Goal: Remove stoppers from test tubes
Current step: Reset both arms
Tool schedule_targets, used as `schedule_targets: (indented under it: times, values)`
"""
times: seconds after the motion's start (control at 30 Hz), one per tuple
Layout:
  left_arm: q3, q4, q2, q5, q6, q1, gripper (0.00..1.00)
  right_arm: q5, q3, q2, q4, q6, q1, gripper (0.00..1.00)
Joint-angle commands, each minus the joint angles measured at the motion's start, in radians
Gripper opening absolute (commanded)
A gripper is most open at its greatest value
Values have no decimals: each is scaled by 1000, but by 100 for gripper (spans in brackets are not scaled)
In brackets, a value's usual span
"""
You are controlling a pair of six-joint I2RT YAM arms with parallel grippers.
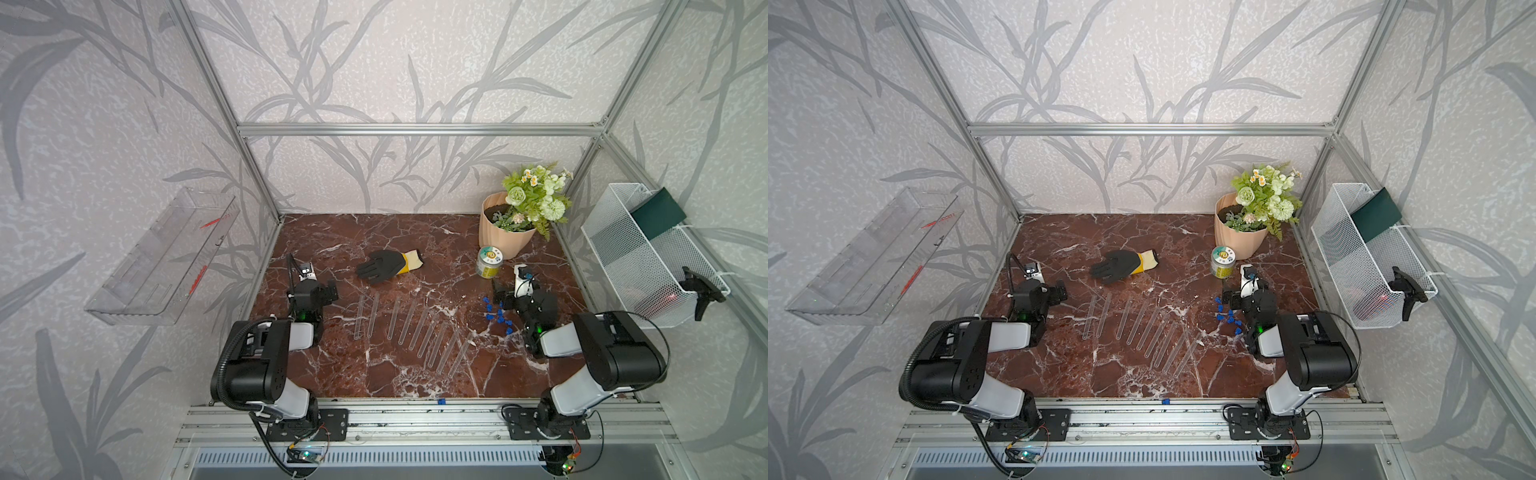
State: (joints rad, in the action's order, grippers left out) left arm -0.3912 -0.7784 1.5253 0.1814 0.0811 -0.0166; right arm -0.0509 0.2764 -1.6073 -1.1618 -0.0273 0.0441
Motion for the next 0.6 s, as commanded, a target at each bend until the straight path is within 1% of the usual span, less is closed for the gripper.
schedule_targets:
  times: [0.0,0.07,0.2,0.23,0.3,0.33,0.4,0.47,0.53,0.57]
  values:
    - [-17,-25,-4,-1,-16,2,99,60,63,22,121,11,10,99]
    - [-17,-26,-4,-1,-16,2,99,83,81,23,155,-9,29,99]
    - [-17,-26,-4,-2,-16,2,99,76,59,24,116,-11,30,99]
    - [-17,-27,-4,-2,-15,1,99,66,14,21,32,-16,30,99]
    - [-17,-26,-4,-2,-16,3,99,49,-84,-22,-198,-24,30,99]
    - [-17,-26,-4,-1,-15,3,99,31,-100,-19,-228,-30,30,99]
    - [-18,-26,-4,-1,-16,3,99,13,-80,10,-148,-32,29,99]
    - [-17,-27,-4,0,-15,2,99,23,-56,-17,-154,-8,11,99]
    - [-18,-24,-4,0,-16,3,99,76,-21,17,-34,29,-1,99]
    - [-18,-23,-3,0,-15,3,99,77,-2,19,0,32,0,99]
